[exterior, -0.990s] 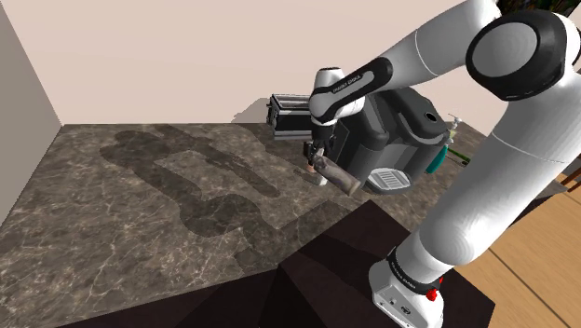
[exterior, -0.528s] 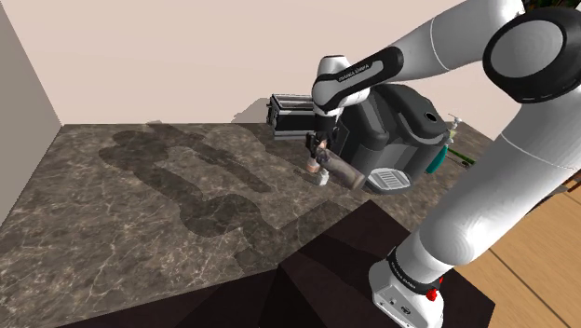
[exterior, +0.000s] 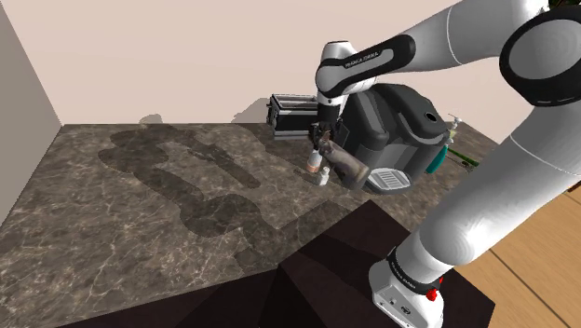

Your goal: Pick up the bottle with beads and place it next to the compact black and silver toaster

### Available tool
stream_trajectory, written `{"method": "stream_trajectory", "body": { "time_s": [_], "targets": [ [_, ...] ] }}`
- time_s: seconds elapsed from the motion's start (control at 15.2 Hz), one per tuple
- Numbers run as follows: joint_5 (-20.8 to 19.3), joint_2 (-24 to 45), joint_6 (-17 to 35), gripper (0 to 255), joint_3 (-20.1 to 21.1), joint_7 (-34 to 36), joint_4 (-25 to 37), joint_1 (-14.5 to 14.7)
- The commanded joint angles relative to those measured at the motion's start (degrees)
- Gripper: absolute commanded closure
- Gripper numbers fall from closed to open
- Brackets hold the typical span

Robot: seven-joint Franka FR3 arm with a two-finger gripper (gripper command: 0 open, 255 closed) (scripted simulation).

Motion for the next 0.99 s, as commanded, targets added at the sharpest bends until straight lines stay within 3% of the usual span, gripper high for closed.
{"method": "stream_trajectory", "body": {
  "time_s": [0.0, 0.53, 0.92],
  "targets": [
    [0.13, 1.78, -1.06, 255, -0.22, -0.58, 2.87, -0.21],
    [1.76, 18.56, -6.69, 255, -1.35, -4.67, 25.44, -2.17],
    [3.19, 32.9, -14.24, 255, -1.53, -7.21, 47.41, -4.3]
  ]
}}
